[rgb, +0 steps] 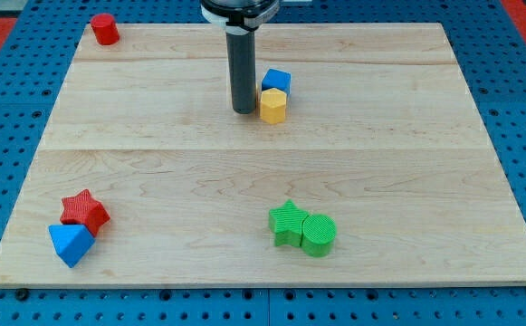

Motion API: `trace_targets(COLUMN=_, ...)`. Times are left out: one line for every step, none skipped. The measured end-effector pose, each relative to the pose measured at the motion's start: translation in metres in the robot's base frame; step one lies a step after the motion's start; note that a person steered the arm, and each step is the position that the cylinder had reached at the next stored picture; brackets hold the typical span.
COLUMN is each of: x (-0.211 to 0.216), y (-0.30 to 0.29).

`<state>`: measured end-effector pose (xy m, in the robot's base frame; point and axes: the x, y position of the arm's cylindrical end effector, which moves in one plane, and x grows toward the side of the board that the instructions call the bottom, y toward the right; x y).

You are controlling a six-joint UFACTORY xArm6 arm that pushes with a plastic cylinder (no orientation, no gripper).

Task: Keep arm at bottom center of the board

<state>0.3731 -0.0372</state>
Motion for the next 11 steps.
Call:
trace_targets(x=-0.011, y=-0.028)
trace_targets(x=-0.022, y=-0.022)
trace_targets(x=-0.026, y=0.002)
trace_targets(x=-0.027, y=0.004)
trace_targets(x=0.008, y=-0.008)
trace_targets(x=0.069, y=-0.010)
trace_targets(x=0.117, y=-0.011)
trace_targets(x=0.170, y=-0.014)
trace_targets(x=0.218, y=-0.003)
trace_targets(x=0.241, y=0.047)
trace_targets(x=0.240, y=0.144)
